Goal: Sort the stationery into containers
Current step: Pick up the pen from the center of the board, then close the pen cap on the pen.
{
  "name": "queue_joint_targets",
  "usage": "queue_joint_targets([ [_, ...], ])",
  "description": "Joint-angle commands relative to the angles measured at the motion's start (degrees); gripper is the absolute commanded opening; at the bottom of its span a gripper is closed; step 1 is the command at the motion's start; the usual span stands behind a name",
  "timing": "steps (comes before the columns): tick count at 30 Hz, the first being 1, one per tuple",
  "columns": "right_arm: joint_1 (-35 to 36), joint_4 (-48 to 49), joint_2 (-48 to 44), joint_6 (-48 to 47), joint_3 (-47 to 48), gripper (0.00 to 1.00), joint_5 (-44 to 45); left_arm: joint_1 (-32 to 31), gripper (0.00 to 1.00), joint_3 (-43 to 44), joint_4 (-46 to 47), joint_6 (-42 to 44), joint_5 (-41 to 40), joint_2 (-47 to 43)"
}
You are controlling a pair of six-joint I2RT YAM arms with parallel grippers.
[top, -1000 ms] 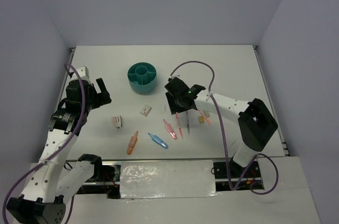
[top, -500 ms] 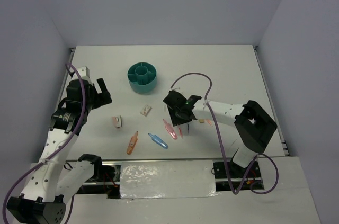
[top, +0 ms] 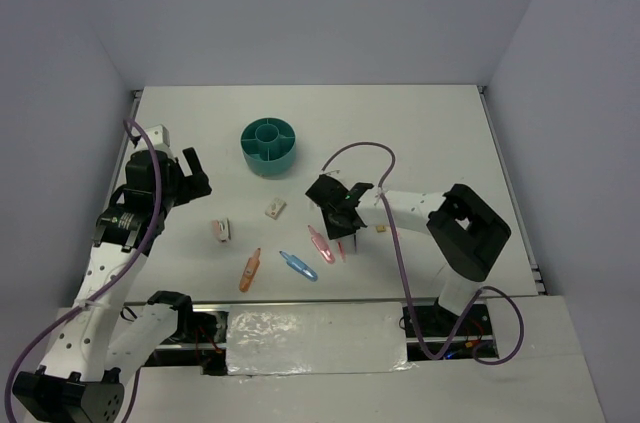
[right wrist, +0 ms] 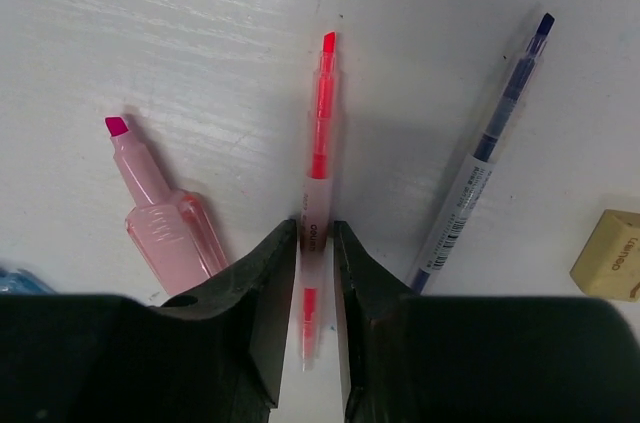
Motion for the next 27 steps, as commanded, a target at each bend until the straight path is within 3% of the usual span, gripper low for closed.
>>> queue_joint_targets([
  [1,0.1,1.5,0.1,1.6,-1.1,0.28,1.0,-0.2,0.99,0.3,1.6,0.9,-0.5,0.1],
  [2,0.1,1.4,-0.1,1.7,-1.1,0.25,1.1,-0.2,0.99,0.5,1.5,0.8,-0.7,0.5],
  [5,0.1,1.3,-1.0,1.7,-1.1,0.02,1.2,-0.2,0.99,1.8,1.4,-0.3,0.2,1.9],
  [6,0.1,1.4,-1.6,1.8,-1.2,0.00,1.2,-0.4,0.99,2.3,1.5,-1.0,0.9,2.5],
  [10,0.0,0.2,-12.4,2.2,-1.1,0.00,2.9,-8.5,0.99,6.6,1.0,-5.7,-1.3,6.9],
  [11,-0.3,-1.4,-15.0,2.3,-1.1,0.00,4.4,-15.6,0.99,9.7,0.2,-8.2,-4.1,10.4],
  [12,-0.6,-2.8,-20.3,2.5,-1.0,0.00,5.4,-19.4,0.99,11.3,-0.6,-9.8,-9.9,12.5],
  [16,-3.5,-10.8,-30.5,2.2,-0.1,0.00,9.1,-33.5,0.99,19.1,-1.8,-17.6,-16.1,27.7],
  [22,-9.5,-15.8,-44.2,2.1,-3.0,0.00,8.5,-40.4,0.84,29.3,-1.7,-22.2,-18.1,49.4],
  [23,-9.5,-17.5,-46.1,1.9,-3.0,0.00,8.4,-40.7,0.73,31.1,-3.5,-22.6,-18.4,52.1],
  [24,-9.6,-18.3,-46.7,1.8,-2.9,0.00,8.2,-40.8,0.69,32.5,-4.0,-22.8,-18.4,54.3],
  [27,-9.5,-20.0,-49.2,1.3,-3.2,0.00,7.3,-40.9,0.65,35.4,-4.5,-23.4,-18.5,60.4],
])
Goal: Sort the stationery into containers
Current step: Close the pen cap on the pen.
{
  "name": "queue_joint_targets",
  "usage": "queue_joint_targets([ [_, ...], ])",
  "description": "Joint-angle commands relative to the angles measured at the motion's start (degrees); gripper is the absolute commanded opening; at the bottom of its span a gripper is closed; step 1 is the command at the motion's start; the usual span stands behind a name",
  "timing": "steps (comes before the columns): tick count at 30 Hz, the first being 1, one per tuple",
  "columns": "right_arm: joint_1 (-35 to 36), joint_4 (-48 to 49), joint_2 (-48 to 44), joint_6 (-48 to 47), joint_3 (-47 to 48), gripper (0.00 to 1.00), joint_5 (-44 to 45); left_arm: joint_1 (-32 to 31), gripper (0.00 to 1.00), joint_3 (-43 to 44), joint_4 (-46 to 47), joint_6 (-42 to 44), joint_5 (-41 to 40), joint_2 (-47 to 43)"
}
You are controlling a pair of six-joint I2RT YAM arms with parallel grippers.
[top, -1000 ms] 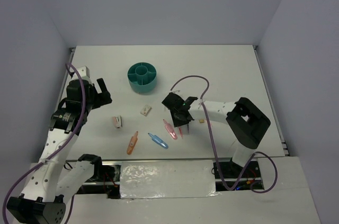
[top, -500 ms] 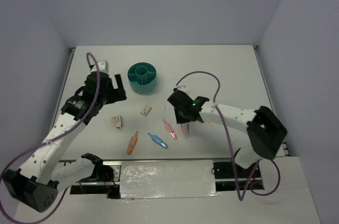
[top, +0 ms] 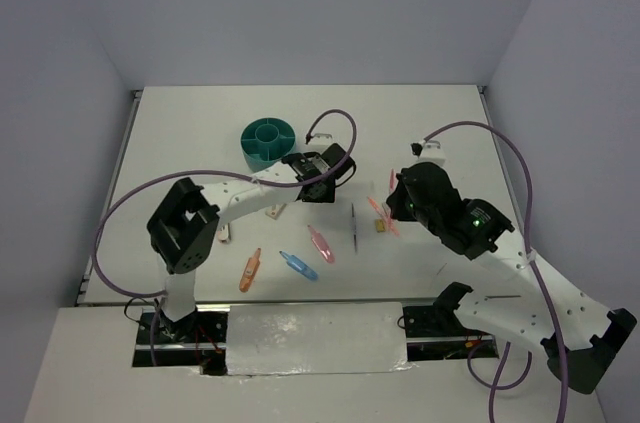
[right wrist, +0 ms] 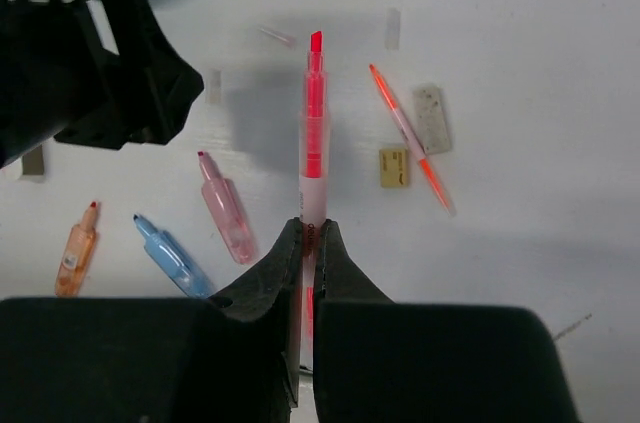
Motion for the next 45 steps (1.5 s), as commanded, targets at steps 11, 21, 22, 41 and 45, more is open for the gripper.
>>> queue_joint_targets([
  [11,-0.1,-1.4,-2.8,-1.4,-4.8,0.00,-2.8,2.4,0.62,2.6,1.9,-0.1,1.3,8.6],
  [21,-0.1,1.3,-1.0,-1.7,-6.1,0.00,-4.7,3.5,0.63,1.8,3.7,-0.2,3.7,11.6],
  [22,0.0,1.5,-1.0,-1.8,-6.2,0.00,-4.9,3.6,0.63,1.8,3.8,-0.2,4.0,11.9],
  [41,0.8,1.8,-0.5,-1.4,-5.8,0.00,-5.5,3.8,0.42,-2.0,4.0,-3.6,5.3,13.4],
  [45,0.8,2.1,-0.5,-1.4,-5.6,0.00,-5.7,3.9,0.39,-4.3,4.7,-4.5,6.2,12.3],
])
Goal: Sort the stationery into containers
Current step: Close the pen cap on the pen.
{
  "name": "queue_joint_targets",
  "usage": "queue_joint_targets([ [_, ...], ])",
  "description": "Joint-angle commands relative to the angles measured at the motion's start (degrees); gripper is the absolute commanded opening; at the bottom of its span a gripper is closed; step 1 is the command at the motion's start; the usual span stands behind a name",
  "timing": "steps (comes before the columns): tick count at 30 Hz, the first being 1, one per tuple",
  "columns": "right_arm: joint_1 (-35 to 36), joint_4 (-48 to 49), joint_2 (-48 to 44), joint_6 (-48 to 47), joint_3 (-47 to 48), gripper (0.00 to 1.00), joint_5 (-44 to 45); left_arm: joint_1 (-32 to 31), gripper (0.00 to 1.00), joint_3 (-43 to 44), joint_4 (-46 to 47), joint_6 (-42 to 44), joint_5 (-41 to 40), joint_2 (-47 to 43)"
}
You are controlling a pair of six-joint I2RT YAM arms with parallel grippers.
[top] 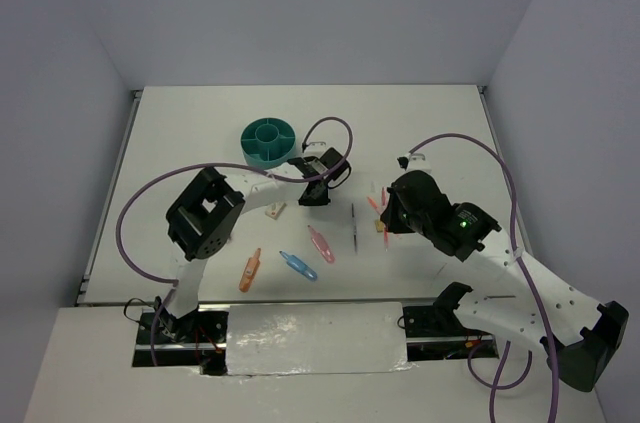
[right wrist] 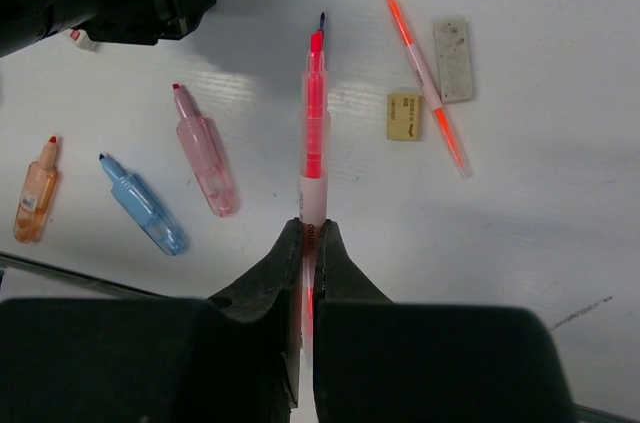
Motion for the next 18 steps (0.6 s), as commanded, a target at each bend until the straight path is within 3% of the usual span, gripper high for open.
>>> queue_joint_targets([
  [1,0.5,2.1,0.1,-0.1,0.8,0.00,0.4,0.4,0.38,-3.7,-2.8,-1.5,2.0,0.1],
  [8,0.6,2.4,0.1,-0.1,1.0,0.00,-0.2,0.4,0.24,-5.3,-1.7,-2.4,3.4,-0.2],
  [12,0.6,3.8,-0.1,-0.5,0.3,0.00,-2.0,0.4,0.00,-5.4,-1.5,-2.6,4.4,-0.7],
  [18,0.6,17.0,-5.5,-1.8,-5.6,0.00,-12.1,0.4,0.00,-8.0,3.5,-2.2,5.7,-11.9],
])
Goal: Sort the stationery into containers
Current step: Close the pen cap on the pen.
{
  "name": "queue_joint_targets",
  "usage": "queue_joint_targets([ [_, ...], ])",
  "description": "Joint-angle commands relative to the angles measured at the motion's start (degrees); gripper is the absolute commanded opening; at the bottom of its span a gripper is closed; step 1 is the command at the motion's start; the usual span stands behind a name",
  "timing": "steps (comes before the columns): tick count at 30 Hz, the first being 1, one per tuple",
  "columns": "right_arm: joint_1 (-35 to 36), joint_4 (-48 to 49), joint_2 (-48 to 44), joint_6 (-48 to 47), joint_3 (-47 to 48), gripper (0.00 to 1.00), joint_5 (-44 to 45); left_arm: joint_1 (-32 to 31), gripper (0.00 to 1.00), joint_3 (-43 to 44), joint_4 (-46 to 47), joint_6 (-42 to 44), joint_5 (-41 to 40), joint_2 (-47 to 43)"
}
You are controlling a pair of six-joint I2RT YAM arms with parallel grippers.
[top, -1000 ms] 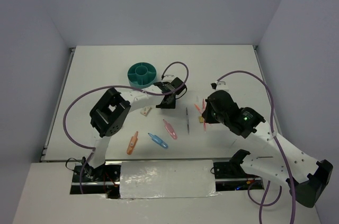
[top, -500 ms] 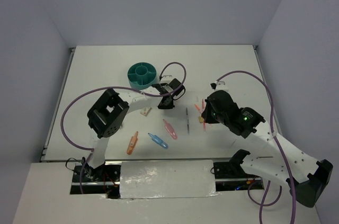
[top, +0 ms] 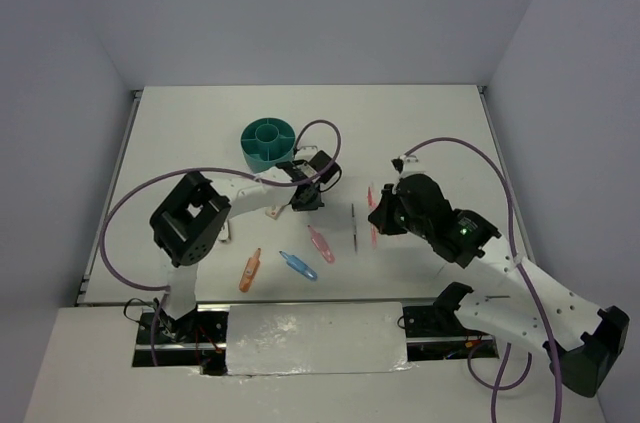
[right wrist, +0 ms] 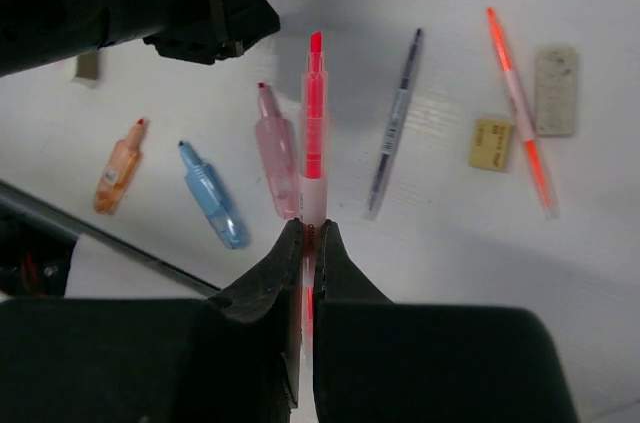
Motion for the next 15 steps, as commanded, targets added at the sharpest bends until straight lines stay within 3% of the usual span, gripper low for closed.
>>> queue_joint_targets([
  [1,0.5,11.6,-4.9,-0.6,-4.5,0.00,-7.9,0.0,0.00,-3.9,2.5,-0.3,3.0,-9.5],
  [6,1.2,28.5,-11.0,6.6,-13.9,0.00,-18.4,0.0,0.00,-17.7,18.4,1.8,6.2,-32.1],
  [11,3.3,58.9,-10.9,13.2,-25.3,0.00,-28.0,0.4,0.00,-36.3,51.6,-0.6,19.0,-52.1],
  [15,7.5,64.8,-9.0,12.2,-25.7,0.00,-28.6,0.6,0.00,-42.6,61.8,-2.3,25.7,-56.1],
])
